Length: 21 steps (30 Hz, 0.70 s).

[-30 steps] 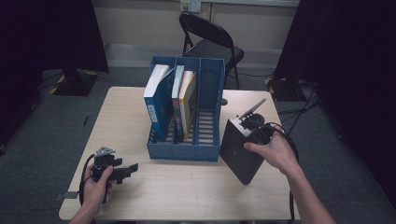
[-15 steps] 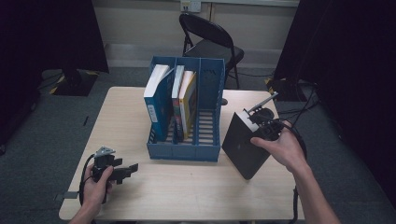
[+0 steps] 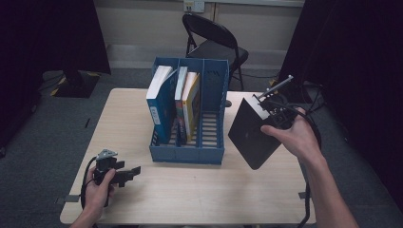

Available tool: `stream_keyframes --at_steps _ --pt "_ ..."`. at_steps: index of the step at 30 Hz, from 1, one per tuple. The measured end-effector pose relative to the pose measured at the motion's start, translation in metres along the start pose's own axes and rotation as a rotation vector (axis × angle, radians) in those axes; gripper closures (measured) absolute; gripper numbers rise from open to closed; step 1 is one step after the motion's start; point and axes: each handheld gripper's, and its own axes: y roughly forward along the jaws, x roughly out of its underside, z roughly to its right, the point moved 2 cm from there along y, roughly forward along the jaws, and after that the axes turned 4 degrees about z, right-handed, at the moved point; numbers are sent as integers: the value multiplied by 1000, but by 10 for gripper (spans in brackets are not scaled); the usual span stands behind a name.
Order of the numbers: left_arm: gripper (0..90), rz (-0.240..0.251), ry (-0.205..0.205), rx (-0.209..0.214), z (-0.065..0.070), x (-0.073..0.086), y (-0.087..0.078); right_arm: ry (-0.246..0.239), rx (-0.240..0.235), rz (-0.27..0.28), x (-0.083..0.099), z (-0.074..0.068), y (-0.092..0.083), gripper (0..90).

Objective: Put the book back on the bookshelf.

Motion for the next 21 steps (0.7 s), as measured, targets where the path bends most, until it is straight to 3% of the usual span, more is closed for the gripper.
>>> stream_keyframes --at_steps 12,16,21 --pt "210 -5 11 12 3 0 0 -17 -23 42 -23 -16 -17 536" --pt "210 -11 8 7 2 -1 1 -32 -24 34 -36 -22 -14 536" --pt "210 -5 4 4 0 0 0 -13 -27 22 -54 -27 -2 536"
